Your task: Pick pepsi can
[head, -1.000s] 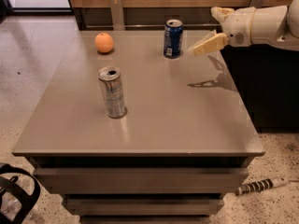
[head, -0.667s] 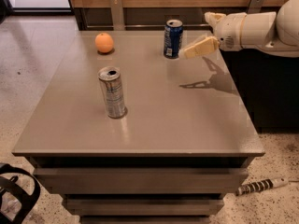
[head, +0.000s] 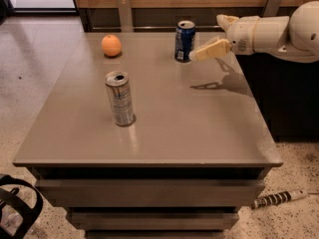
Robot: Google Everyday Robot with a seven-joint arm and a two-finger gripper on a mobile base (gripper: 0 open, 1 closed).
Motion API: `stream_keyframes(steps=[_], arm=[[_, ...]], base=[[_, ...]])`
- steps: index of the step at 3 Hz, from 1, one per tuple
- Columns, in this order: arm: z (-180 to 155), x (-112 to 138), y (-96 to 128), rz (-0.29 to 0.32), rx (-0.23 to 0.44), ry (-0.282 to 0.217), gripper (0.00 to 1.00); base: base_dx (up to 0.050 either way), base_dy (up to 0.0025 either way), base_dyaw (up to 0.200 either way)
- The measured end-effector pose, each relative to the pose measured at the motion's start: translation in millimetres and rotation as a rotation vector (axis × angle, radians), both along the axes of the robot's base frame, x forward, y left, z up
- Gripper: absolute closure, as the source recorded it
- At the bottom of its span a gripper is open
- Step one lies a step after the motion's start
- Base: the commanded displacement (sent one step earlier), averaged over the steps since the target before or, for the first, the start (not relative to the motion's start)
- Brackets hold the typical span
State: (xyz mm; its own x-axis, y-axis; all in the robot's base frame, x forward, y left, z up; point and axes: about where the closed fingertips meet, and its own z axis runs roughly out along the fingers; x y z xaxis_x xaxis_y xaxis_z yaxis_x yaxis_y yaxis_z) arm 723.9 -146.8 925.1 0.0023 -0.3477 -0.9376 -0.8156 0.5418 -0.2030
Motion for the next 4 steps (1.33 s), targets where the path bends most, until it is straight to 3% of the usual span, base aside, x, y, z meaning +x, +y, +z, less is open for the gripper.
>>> stream_keyframes(steps=[1,3,4], arm=[[-13.0,27.7,1.7,-0.008,0.042,0.010,0.00],[-27.1,50.5,15.5,-0.024,0.055,0.021,0.00],[-34.9,58.9,25.0,-0.023,0.072,0.055,0.00]], base=[[0.000,0.00000,0.000],[0.000,0.00000,0.000],[0.000,0.00000,0.000]])
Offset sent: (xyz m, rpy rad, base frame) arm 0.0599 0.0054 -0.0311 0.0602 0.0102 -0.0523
